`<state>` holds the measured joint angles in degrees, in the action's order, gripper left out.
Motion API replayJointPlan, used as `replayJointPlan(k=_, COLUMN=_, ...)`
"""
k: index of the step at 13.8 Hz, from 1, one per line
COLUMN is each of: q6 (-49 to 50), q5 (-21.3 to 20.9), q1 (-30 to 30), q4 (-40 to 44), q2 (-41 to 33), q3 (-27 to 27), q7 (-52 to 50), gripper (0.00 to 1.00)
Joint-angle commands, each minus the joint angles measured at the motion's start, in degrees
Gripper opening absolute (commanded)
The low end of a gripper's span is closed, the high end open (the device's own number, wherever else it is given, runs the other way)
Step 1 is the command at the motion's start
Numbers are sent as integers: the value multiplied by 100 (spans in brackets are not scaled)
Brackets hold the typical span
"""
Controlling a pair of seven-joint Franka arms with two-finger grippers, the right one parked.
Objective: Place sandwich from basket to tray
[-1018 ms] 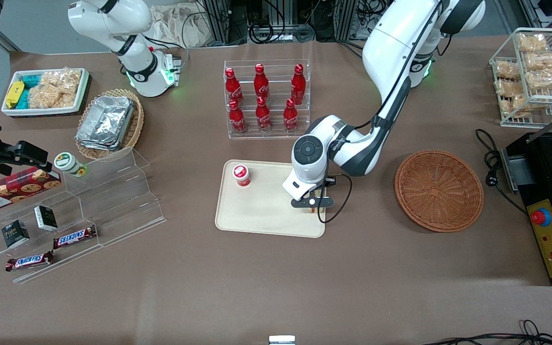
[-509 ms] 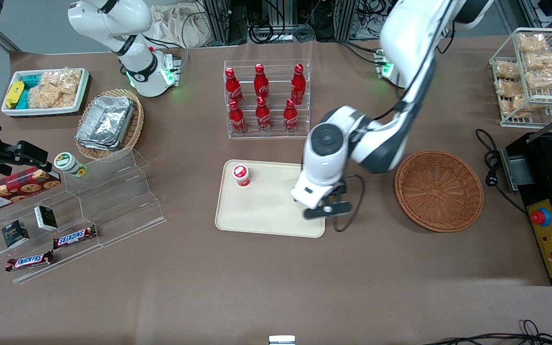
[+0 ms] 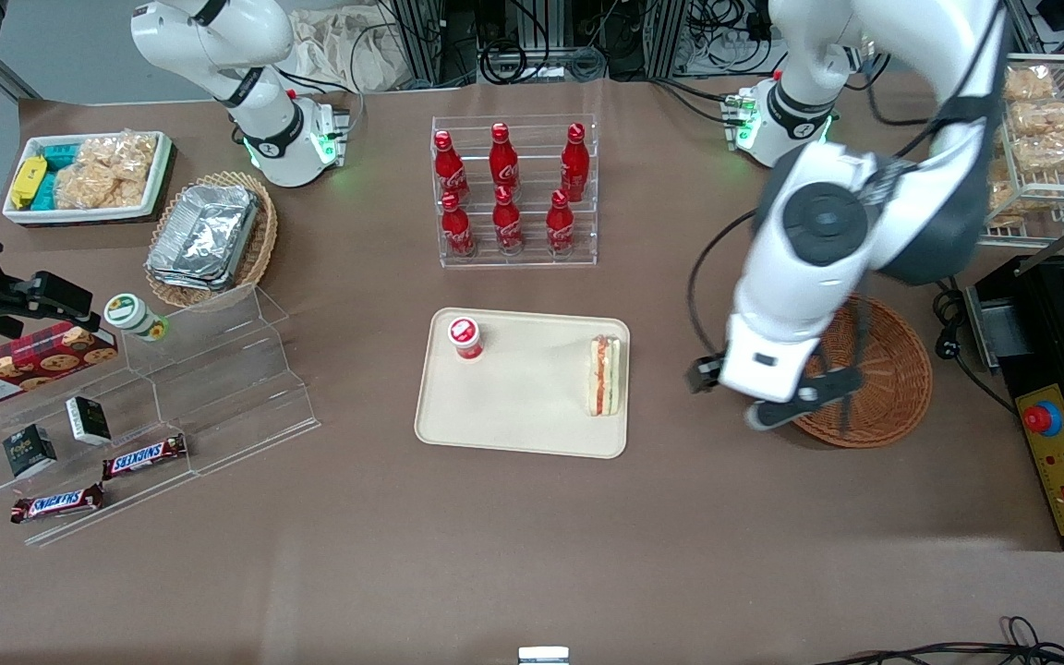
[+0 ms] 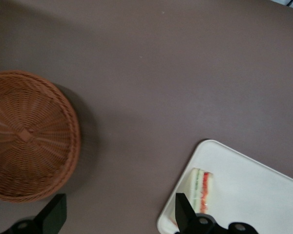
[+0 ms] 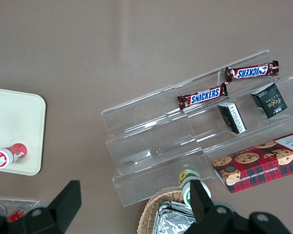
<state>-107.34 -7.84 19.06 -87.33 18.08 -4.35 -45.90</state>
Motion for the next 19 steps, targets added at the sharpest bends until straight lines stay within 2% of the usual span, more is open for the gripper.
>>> replayJointPlan(k=1, q6=387, q5=-24, q1=-296, q4=-267, q2=-436, q3=-75, q7=510, gripper=100)
replayJointPlan(k=9, q6=2101, q5=397, q1=-1597, q4=-275, q2=-1648, q3=-66, q7=3480, gripper=100)
replayJointPlan(k=14, q6=2822, q5=450, q1=-1992, q4=-302, q2=-2282, q3=-31, q7=4500, gripper=100)
replayJointPlan(k=19, q6=2876, q5=661, q1=-2371, q4=-372, q2=-2502, q3=-39, q7=4879, gripper=100)
